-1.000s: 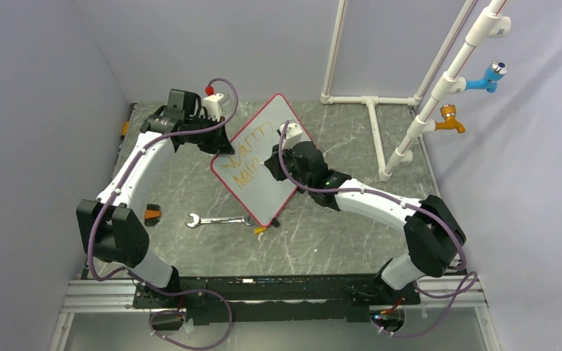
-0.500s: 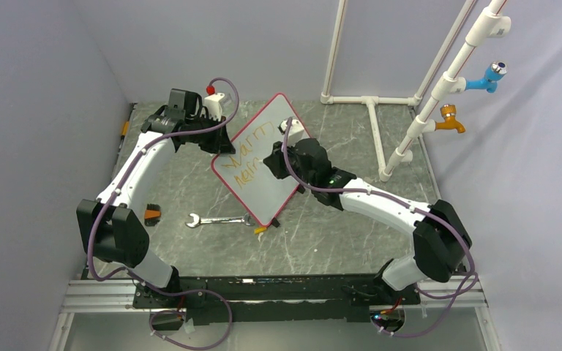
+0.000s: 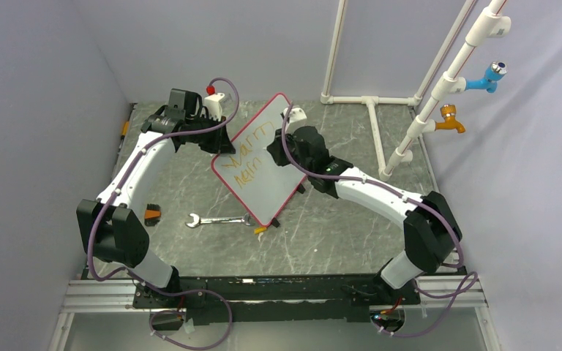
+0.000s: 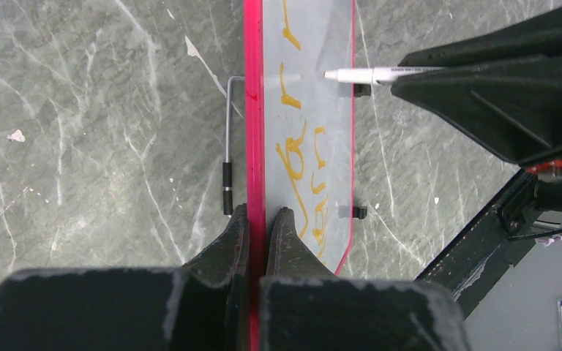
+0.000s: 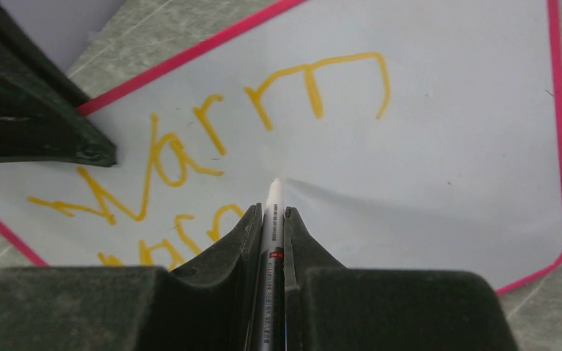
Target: Write a sentence on the whiteboard
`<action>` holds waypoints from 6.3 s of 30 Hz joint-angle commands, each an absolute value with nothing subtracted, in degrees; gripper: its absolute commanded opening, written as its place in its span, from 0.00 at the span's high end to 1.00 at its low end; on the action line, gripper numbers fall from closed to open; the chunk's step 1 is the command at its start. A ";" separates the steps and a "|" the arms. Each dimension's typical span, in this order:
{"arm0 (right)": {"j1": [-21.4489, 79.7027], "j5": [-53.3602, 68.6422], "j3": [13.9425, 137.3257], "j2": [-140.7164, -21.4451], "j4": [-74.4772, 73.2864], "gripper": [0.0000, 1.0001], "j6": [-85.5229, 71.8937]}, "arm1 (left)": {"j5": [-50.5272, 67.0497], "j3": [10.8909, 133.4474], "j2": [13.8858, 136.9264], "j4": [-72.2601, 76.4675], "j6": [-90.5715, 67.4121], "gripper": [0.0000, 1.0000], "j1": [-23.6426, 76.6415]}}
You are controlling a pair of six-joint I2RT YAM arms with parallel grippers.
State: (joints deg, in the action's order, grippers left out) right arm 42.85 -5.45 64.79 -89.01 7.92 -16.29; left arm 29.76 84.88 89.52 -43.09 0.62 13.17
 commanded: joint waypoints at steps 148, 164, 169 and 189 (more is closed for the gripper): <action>47.07 8.74 46.58 -81.90 23.82 1.00 -16.05 | 5.07 84.66 94.04 -49.03 9.53 1.00 16.97; 50.46 10.47 43.35 -81.24 22.97 1.00 -16.06 | 6.76 84.96 94.11 -49.13 9.39 1.00 16.66; 50.72 8.58 40.34 -80.11 22.28 1.00 -16.61 | 6.80 85.07 94.13 -49.22 9.29 1.00 16.68; 50.53 -3.34 46.42 -79.82 14.32 1.00 -12.89 | 7.25 85.19 94.22 -49.20 9.22 1.00 16.67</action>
